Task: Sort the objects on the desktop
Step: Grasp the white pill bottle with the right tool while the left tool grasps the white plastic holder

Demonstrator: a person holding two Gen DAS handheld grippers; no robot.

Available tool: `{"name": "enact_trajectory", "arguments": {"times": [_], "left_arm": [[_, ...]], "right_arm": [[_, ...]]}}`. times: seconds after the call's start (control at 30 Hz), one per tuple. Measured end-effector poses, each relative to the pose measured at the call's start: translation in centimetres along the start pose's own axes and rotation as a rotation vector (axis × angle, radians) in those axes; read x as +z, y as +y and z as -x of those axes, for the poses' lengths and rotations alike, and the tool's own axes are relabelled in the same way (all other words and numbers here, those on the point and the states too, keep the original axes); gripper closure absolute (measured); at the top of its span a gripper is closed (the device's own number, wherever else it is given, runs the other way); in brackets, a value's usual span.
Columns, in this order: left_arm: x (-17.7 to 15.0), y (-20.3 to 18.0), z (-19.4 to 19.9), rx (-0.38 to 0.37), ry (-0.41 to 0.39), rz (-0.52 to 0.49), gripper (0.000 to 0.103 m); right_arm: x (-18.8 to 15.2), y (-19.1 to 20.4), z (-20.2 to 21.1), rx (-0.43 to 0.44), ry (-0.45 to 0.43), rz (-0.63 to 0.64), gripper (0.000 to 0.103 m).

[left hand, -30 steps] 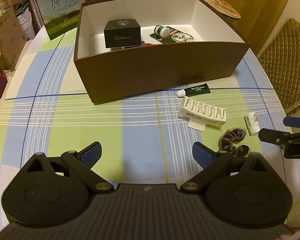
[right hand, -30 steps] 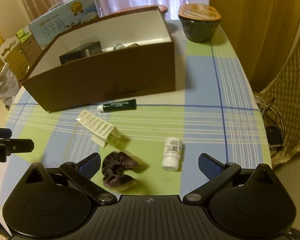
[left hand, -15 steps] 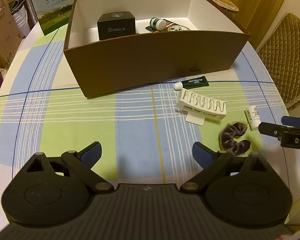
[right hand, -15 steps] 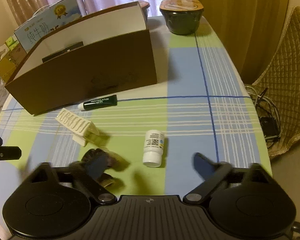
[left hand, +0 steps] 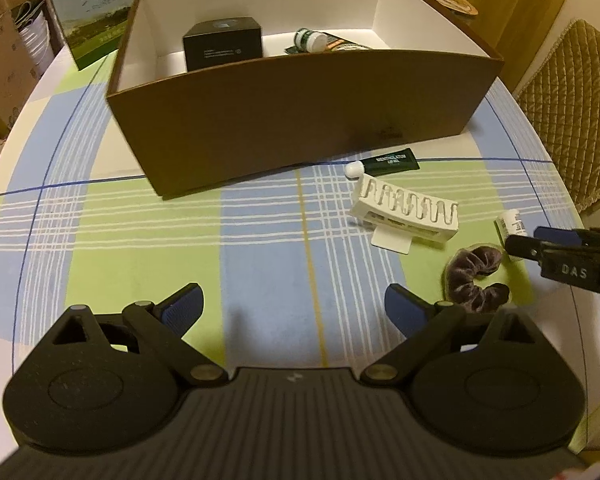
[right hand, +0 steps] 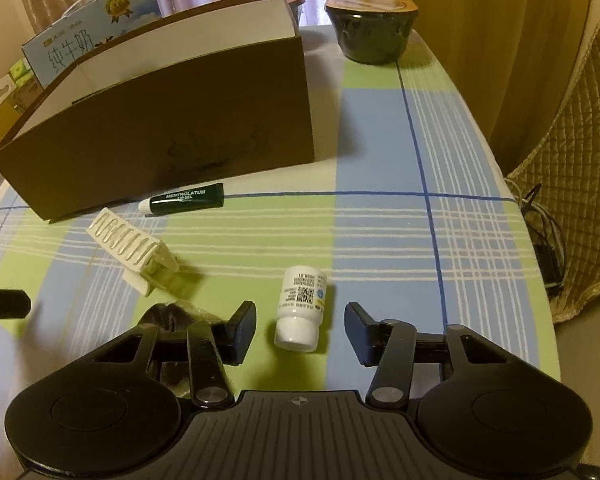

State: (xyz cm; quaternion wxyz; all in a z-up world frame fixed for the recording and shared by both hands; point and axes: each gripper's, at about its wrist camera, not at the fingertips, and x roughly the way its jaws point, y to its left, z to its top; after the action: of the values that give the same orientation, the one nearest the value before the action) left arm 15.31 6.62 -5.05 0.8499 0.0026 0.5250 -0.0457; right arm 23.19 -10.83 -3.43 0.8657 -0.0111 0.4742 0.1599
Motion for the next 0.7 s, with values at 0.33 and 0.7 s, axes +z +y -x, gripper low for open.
{"name": "enact_trajectory", "arguments": {"times": [0.33,0.7], "left_arm": [[1.1,-2.0,-1.5,-0.038,-0.017,-0.056,0.008],[2.8,-4.7,-4.1,-0.104,-0.022,-0.135,0.008]], "right_arm": [[-0.5,-0.6,-0.3,-0.01,0.013,0.034,0.078],[-0.7,-3.5,0.8,-0.045,0.02,-0.044,0.078]]}}
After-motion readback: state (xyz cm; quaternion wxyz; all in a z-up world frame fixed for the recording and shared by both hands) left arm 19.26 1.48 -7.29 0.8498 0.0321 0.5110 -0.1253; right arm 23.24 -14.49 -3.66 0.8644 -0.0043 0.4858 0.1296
